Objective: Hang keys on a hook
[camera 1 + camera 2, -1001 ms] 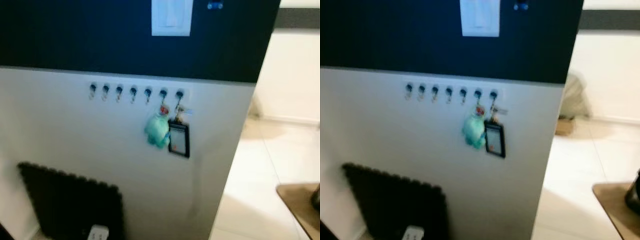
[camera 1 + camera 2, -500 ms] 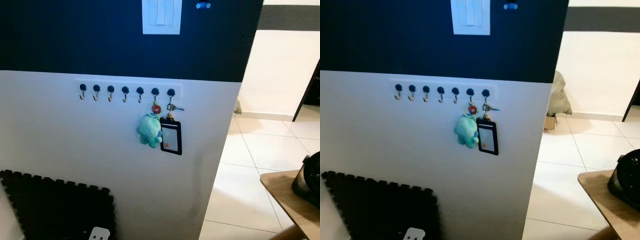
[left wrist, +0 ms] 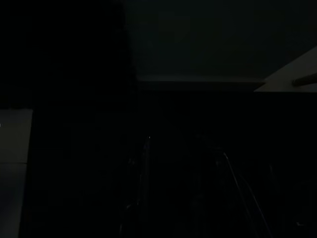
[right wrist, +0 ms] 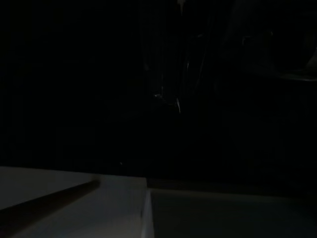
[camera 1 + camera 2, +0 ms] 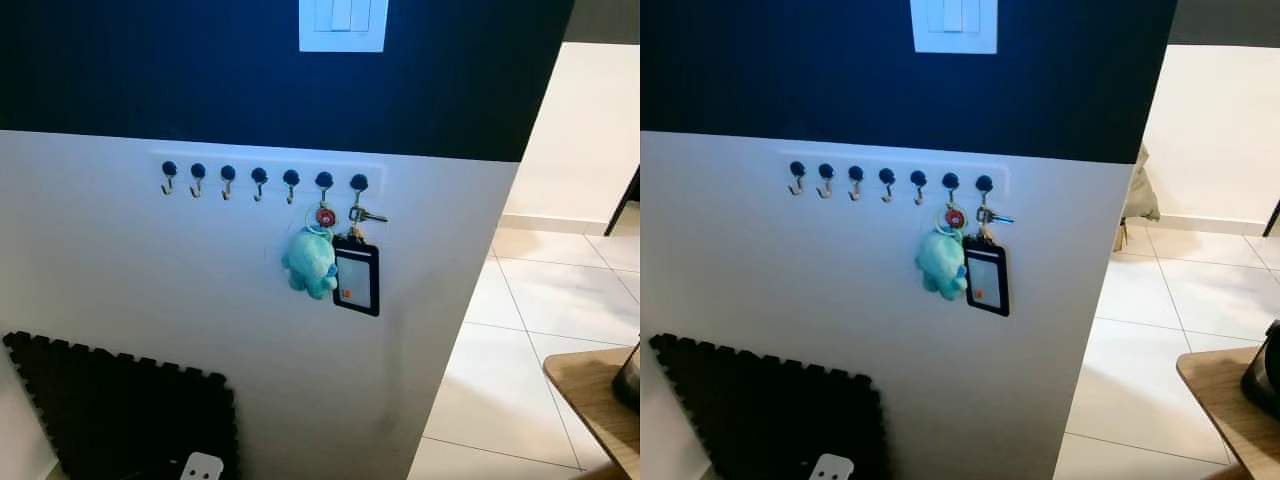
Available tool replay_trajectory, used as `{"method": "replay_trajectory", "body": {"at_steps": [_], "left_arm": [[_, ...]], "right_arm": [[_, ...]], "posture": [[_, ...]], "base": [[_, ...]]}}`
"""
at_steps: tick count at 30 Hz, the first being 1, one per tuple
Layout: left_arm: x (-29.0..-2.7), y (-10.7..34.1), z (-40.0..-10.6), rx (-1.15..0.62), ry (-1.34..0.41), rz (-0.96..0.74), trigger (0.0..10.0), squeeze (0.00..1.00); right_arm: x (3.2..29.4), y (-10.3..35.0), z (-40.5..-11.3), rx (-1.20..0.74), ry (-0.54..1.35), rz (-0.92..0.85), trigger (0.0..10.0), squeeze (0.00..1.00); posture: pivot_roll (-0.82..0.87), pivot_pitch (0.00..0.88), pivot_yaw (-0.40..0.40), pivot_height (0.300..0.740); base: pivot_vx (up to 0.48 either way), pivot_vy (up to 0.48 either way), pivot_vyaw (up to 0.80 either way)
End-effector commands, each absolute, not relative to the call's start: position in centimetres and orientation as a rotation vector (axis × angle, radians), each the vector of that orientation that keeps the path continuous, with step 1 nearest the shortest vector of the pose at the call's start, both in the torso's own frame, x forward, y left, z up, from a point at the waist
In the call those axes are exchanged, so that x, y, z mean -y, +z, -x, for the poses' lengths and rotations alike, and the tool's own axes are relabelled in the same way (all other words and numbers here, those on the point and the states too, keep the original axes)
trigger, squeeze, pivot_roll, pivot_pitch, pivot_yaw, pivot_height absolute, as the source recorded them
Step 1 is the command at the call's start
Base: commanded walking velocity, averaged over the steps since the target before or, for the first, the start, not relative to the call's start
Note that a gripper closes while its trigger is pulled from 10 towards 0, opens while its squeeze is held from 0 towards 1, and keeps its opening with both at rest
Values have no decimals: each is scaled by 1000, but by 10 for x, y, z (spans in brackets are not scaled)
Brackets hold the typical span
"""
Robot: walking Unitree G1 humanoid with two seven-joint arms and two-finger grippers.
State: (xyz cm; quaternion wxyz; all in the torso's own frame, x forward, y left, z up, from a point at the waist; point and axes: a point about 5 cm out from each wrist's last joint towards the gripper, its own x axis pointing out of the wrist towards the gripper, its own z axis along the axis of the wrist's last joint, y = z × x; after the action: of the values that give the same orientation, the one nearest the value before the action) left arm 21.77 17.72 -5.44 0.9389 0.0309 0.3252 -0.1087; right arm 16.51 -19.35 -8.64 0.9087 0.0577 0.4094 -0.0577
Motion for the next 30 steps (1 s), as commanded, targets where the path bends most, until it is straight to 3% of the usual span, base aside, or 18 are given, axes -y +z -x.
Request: {"method": "replay_trajectory", "body": {"at_steps": [1, 14, 22, 30], "left_arm": [[-178, -57, -214, -673, -224, -63, 10000, 0], [-178, -56, -214, -668, -233, -67, 10000, 0], [-177, -54, -215, -645, -283, -84, 10000, 0], [-177, -54, -213, -649, -296, -92, 10000, 0]], "right_arm": [[192, -88, -162, -860, -131, -134, 10000, 0], [192, -89, -161, -861, -134, -136, 10000, 0], [191, -89, -160, -860, -137, -139, 10000, 0], [191, -90, -158, -865, -140, -141, 10000, 0]], "posture": [[40, 40, 28, 740], [40, 41, 29, 740], [40, 42, 35, 740], [39, 40, 39, 740]], "base": [[0, 364, 0], [0, 356, 0], [0, 0, 0], [0, -461, 0]]}}
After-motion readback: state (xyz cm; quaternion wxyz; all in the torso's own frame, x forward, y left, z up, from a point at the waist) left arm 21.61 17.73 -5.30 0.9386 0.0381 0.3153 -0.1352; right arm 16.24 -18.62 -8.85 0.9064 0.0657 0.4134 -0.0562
